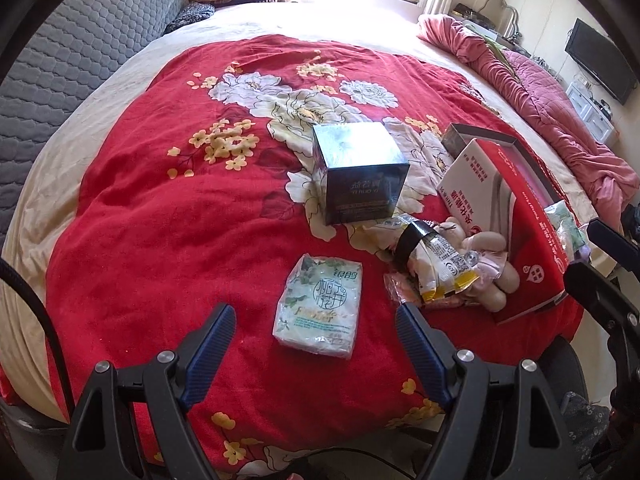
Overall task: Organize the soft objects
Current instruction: 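Move both open tools toward the items left on the bedspread, then grasp the yellow snack bag with the right tool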
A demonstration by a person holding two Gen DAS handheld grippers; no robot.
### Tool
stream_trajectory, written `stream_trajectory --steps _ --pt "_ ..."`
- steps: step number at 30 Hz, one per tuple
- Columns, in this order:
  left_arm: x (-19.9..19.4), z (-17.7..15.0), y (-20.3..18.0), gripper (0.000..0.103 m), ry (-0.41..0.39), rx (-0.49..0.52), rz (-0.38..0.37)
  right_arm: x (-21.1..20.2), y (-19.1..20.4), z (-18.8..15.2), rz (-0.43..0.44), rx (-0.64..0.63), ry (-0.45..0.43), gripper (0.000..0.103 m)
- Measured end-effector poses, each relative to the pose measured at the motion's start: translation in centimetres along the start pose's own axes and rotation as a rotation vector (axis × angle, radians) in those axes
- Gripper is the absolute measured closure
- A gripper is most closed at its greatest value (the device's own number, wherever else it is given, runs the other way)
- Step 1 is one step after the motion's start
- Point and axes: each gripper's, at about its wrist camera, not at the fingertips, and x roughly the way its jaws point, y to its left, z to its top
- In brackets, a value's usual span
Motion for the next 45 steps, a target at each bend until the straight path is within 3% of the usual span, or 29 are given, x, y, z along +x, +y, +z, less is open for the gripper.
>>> stream_trajectory --steps 11,19,21,24,32,39,45 --pt "3.4 -0.6 0.9 0.021 0.065 -0.012 -0.03 3.9 1.9 0.5 0.067 -0.026 0.078 0.025" --pt "4.4 -0.7 1.6 0.021 0.079 -0.016 -0.034 8.8 2.9 1.6 0.103 -0.03 0.219 0.025" --pt "4.6 -0.8 1.8 0.021 0.082 -0.02 -0.045 10.0 3.0 1.6 0.096 -0.03 0.251 0.033" --pt "4.7 -0.7 1.9 0.021 0.079 -0.023 -0.051 11.6 3.3 1.4 0.072 -0.054 0.281 0.035" --pt "5.1 -0.6 1.5 0.021 0.082 -0.007 -0.056 14.4 3.4 1.1 0.093 -0.068 0.337 0.056" --pt "5.8 -0.4 1.8 0.021 0.082 -0.016 -0.053 17.1 3.3 0.8 0.108 -0.034 0.371 0.056" --pt "6.9 -0.1 2.2 0.021 0.103 -0.045 -0.071 16.9 2.3 0.7 0.155 0.035 0.333 0.063"
